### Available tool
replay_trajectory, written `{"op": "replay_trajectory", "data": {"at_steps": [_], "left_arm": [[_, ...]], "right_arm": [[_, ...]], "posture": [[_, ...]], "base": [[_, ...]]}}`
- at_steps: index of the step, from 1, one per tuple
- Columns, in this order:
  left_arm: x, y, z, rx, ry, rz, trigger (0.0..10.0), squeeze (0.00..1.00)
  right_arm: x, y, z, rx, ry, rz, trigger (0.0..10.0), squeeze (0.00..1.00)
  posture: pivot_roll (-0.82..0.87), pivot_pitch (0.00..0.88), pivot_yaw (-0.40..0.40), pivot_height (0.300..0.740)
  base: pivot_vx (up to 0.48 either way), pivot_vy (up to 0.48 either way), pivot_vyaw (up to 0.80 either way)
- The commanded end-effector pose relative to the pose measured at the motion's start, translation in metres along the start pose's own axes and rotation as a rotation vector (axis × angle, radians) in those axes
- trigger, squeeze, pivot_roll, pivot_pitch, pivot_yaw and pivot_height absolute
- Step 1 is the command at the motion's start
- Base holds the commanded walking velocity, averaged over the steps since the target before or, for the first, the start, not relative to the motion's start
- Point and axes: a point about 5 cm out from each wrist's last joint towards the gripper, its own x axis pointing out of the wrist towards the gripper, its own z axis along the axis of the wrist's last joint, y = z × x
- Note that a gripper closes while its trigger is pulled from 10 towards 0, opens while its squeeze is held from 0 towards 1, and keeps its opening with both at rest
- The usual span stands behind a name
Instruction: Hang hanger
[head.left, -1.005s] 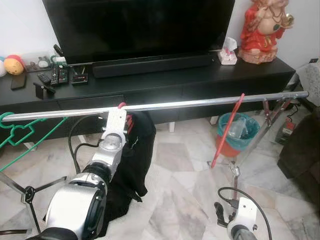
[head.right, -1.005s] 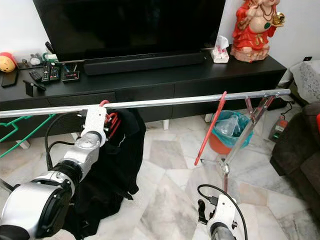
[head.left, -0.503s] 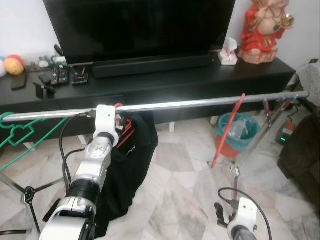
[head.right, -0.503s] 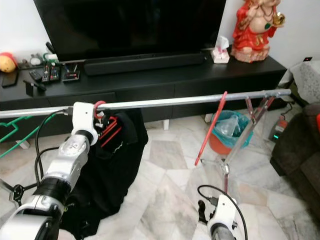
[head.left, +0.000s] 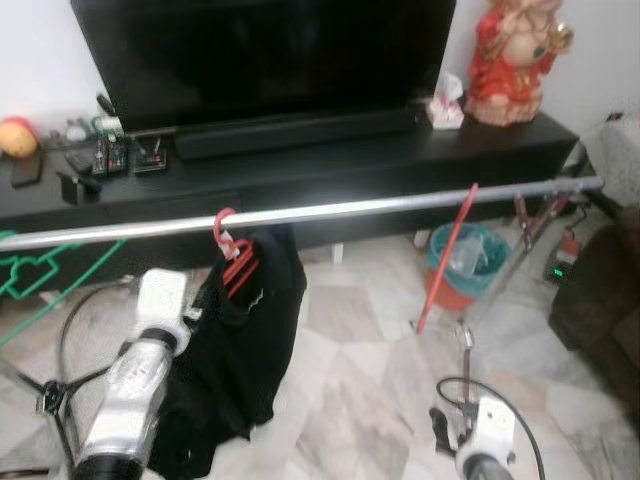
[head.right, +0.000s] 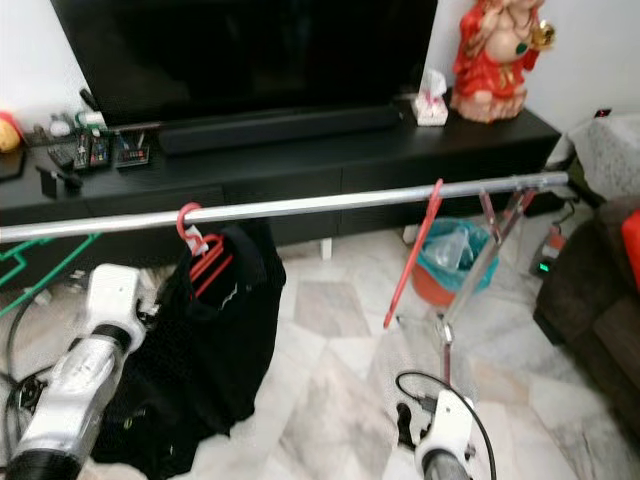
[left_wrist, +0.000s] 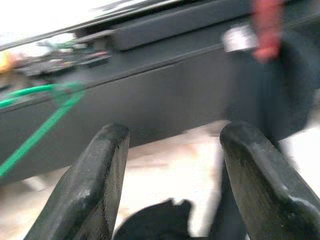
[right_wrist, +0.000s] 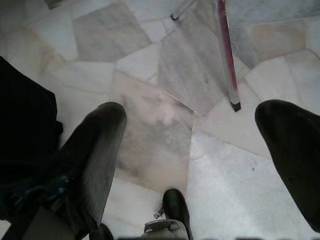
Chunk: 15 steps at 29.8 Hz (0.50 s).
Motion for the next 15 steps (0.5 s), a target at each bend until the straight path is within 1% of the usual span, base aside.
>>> {"op": "replay_trajectory", "data": {"at_steps": [1, 2, 3, 5, 6, 7, 8, 9, 10, 12, 13, 15], "left_arm": [[-0.011, 0.019, -0.019, 0.032, 0.057, 0.092, 10.0, 0.0], [-0.013, 0.022, -0.022, 0.04, 0.07, 0.106, 10.0, 0.0], [-0.017, 0.028, -0.031, 0.058, 0.103, 0.143, 10.0, 0.0], [-0.024, 0.037, -0.043, 0.059, 0.141, 0.195, 10.0, 0.0], [-0.024, 0.037, -0.043, 0.059, 0.141, 0.195, 10.0, 0.0], [-0.034, 0.046, -0.063, 0.047, 0.233, 0.258, 10.0, 0.0], [-0.039, 0.05, -0.074, 0.043, 0.29, 0.276, 10.0, 0.0], [-0.039, 0.05, -0.074, 0.043, 0.29, 0.276, 10.0, 0.0], [-0.048, 0.05, -0.091, 0.023, 0.381, 0.273, 10.0, 0.0], [-0.059, 0.04, -0.113, 0.011, 0.515, 0.2, 10.0, 0.0], [-0.063, 0.037, -0.118, 0.019, 0.536, 0.182, 10.0, 0.0], [-0.067, 0.028, -0.126, 0.001, 0.59, 0.143, 10.0, 0.0]], "right_arm": [[-0.001, -0.003, -0.005, 0.003, 0.022, -0.008, 10.0, 0.0], [-0.001, -0.003, -0.005, 0.002, 0.023, -0.007, 10.0, 0.0], [-0.001, -0.003, -0.005, 0.001, 0.023, -0.006, 10.0, 0.0], [-0.002, -0.003, -0.005, 0.001, 0.024, -0.006, 10.0, 0.0], [-0.002, -0.003, -0.005, 0.001, 0.024, -0.006, 10.0, 0.0], [-0.002, -0.003, -0.006, 0.0, 0.026, -0.007, 10.0, 0.0], [-0.002, -0.004, -0.006, 0.0, 0.027, -0.008, 10.0, 0.0], [-0.002, -0.004, -0.006, 0.0, 0.027, -0.008, 10.0, 0.0], [-0.002, -0.004, -0.007, 0.0, 0.029, -0.009, 10.0, 0.0], [-0.003, -0.005, -0.009, -0.005, 0.039, -0.017, 10.0, 0.0], [-0.003, -0.006, -0.01, -0.008, 0.045, -0.023, 10.0, 0.0], [-0.004, -0.007, -0.012, -0.011, 0.054, -0.03, 10.0, 0.0]], "posture": [[-0.05, 0.0, 0.022, 0.74], [-0.05, 0.0, 0.021, 0.74], [-0.05, 0.0, 0.023, 0.74], [-0.05, 0.0, 0.025, 0.74], [-0.05, 0.0, 0.025, 0.74], [-0.05, 0.0, 0.028, 0.74], [-0.05, 0.0, 0.028, 0.74], [-0.05, 0.0, 0.028, 0.74], [-0.05, 0.0, 0.026, 0.74], [-0.05, 0.0, 0.025, 0.74], [-0.05, 0.0, 0.026, 0.74], [-0.05, 0.0, 0.022, 0.74]], "base": [[0.0, 0.0, 0.0], [0.0, 0.0, 0.0], [0.0, 0.0, 0.0], [0.0, 0.0, 0.0], [0.0, 0.0, 0.0], [0.0, 0.0, 0.0], [0.0, 0.0, 0.0], [0.0, 0.0, 0.0], [0.0, 0.0, 0.0], [0.0, 0.0, 0.0], [0.0, 0.0, 0.0], [0.0, 0.0, 0.0]]}}
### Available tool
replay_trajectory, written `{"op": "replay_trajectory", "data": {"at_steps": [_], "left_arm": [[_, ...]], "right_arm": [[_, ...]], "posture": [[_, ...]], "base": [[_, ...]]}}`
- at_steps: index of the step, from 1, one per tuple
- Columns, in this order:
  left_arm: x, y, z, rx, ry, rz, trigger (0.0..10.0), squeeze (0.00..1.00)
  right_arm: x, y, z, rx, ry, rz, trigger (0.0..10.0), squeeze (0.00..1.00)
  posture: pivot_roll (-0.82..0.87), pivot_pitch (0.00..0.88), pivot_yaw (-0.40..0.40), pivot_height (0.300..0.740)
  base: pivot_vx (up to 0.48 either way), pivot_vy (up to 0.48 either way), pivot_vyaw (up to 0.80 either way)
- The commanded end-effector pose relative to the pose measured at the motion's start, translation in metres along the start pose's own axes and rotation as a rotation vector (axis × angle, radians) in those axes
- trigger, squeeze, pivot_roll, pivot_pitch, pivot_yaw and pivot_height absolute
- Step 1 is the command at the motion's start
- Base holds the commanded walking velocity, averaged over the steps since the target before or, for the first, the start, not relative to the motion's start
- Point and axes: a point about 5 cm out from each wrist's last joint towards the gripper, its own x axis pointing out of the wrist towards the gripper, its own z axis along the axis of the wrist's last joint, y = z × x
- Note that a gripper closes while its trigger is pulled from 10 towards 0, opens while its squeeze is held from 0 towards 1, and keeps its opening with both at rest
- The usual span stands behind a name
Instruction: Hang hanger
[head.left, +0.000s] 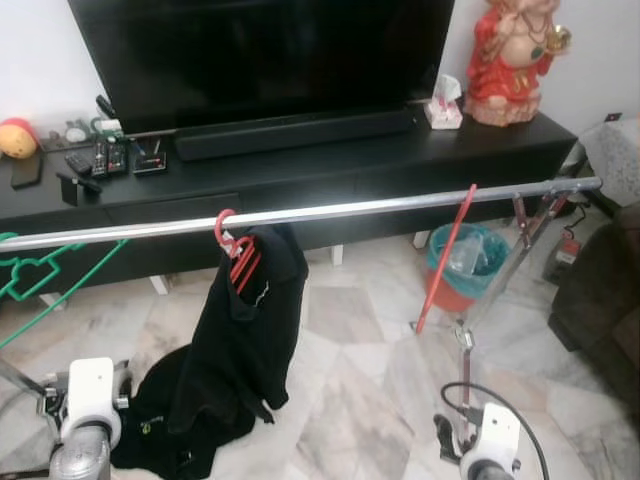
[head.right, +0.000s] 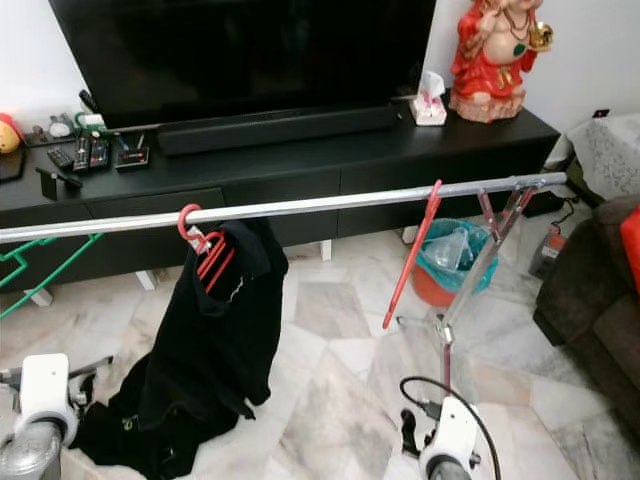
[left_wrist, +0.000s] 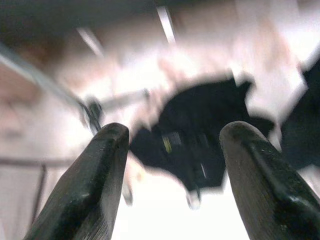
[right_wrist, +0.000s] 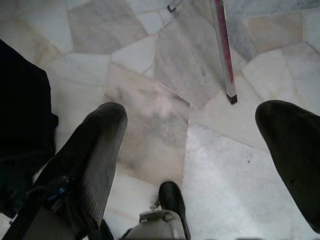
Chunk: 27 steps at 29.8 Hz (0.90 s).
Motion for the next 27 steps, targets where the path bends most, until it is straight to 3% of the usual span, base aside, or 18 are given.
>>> {"op": "replay_trajectory", "data": {"at_steps": [1, 3, 4, 10, 14, 16, 21, 27], "left_arm": [[0.0, -0.014, -0.014, 0.025, 0.09, -0.075, 10.0, 0.0], [0.0, -0.017, -0.016, 0.036, 0.104, -0.087, 10.0, 0.0], [-0.001, -0.028, -0.025, 0.08, 0.161, -0.133, 10.0, 0.0], [-0.009, -0.052, -0.045, 0.089, 0.287, -0.238, 10.0, 0.0], [-0.011, -0.059, -0.048, 0.082, 0.311, -0.263, 10.0, 0.0], [-0.008, -0.072, -0.04, 0.096, 0.296, -0.301, 10.0, 0.0], [-0.006, -0.075, -0.036, 0.102, 0.293, -0.305, 10.0, 0.0], [-0.012, -0.076, -0.047, 0.13, 0.331, -0.322, 10.0, 0.0]], "right_arm": [[-0.002, -0.002, -0.006, -0.008, 0.029, -0.014, 10.0, 0.0], [-0.002, -0.002, -0.007, -0.012, 0.033, -0.014, 10.0, 0.0], [-0.002, -0.003, -0.009, -0.017, 0.044, -0.019, 10.0, 0.0], [-0.006, -0.007, -0.018, -0.065, 0.074, -0.021, 10.0, 0.0], [-0.007, -0.01, -0.021, -0.067, 0.089, -0.033, 10.0, 0.0], [-0.008, -0.012, -0.024, -0.089, 0.101, -0.036, 10.0, 0.0], [-0.009, -0.014, -0.027, -0.099, 0.119, -0.038, 10.0, 0.0], [-0.01, -0.019, -0.028, -0.103, 0.133, -0.04, 10.0, 0.0]], "posture": [[-0.05, 0.0, 0.021, 0.74], [-0.06, 0.0, 0.019, 0.74], [-0.05, 0.0, 0.015, 0.74], [-0.07, 0.0, 0.003, 0.74], [-0.07, 0.0, 0.0, 0.74], [-0.07, 0.0, -0.004, 0.74], [-0.07, 0.0, -0.002, 0.74], [-0.08, 0.0, 0.004, 0.74]], "base": [[0.0, 0.0, 0.0], [0.0, 0.0, 0.0], [0.0, 0.0, 0.0], [0.0, 0.0, 0.0], [0.0, 0.0, 0.0], [0.0, 0.0, 0.0], [0.0, 0.0, 0.0], [0.0, 0.0, 0.0]]}}
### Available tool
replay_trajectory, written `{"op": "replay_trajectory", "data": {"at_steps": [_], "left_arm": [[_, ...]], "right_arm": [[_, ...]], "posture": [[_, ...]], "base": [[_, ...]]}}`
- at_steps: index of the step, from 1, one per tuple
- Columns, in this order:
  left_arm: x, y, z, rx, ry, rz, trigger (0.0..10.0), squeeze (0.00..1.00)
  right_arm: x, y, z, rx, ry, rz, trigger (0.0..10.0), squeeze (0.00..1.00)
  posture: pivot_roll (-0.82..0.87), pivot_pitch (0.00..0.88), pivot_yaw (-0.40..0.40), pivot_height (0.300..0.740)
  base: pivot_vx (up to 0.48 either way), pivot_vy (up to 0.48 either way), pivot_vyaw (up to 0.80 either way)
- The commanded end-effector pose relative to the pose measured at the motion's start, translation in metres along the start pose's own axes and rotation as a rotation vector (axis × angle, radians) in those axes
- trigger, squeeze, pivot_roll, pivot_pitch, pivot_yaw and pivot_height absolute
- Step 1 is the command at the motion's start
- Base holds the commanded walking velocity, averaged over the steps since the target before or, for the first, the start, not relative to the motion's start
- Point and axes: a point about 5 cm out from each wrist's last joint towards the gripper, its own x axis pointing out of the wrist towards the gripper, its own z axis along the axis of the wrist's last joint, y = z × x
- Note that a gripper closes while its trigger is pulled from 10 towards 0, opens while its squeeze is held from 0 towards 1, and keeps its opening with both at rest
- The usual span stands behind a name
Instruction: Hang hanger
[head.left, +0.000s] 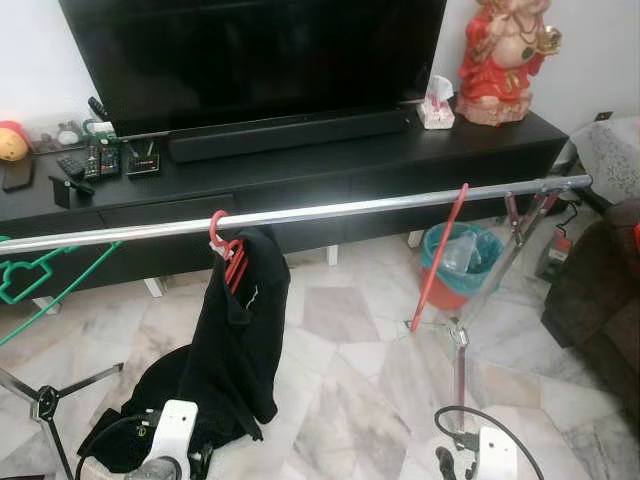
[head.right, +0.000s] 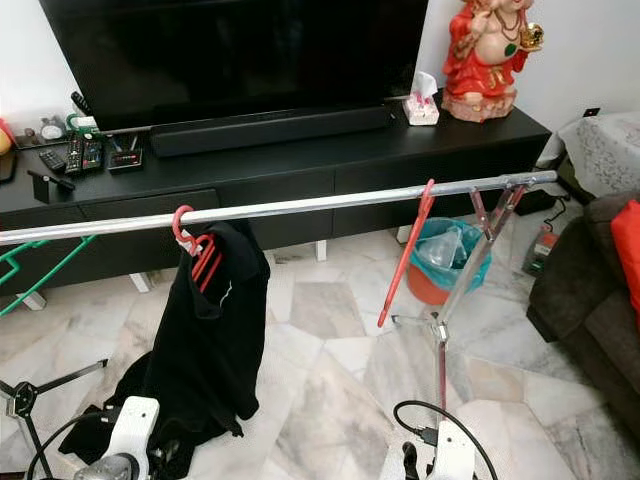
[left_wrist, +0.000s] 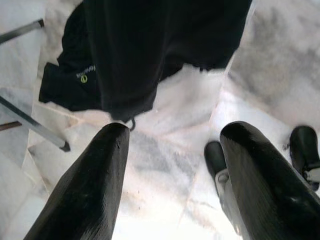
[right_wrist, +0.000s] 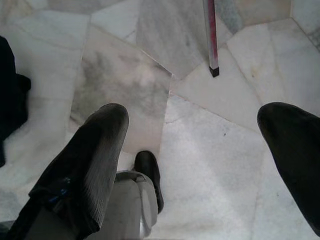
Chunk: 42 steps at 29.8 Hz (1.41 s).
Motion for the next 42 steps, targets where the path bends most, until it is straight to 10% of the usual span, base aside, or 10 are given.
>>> {"op": "replay_trajectory", "data": {"at_steps": [1, 42], "left_arm": [[-0.002, -0.001, -0.014, 0.004, 0.053, -0.004, 10.0, 0.0], [-0.005, -0.005, -0.029, -0.01, 0.114, -0.004, 10.0, 0.0]], "right_arm": [[-0.001, -0.003, -0.004, 0.0, 0.021, -0.004, 10.0, 0.0], [-0.001, 0.006, -0.007, 0.01, 0.042, 0.015, 10.0, 0.0]], "posture": [[-0.08, 0.0, 0.005, 0.74], [-0.08, 0.0, 0.017, 0.74]], "base": [[0.0, 0.0, 0.0], [-0.281, 0.0, 0.0]]}}
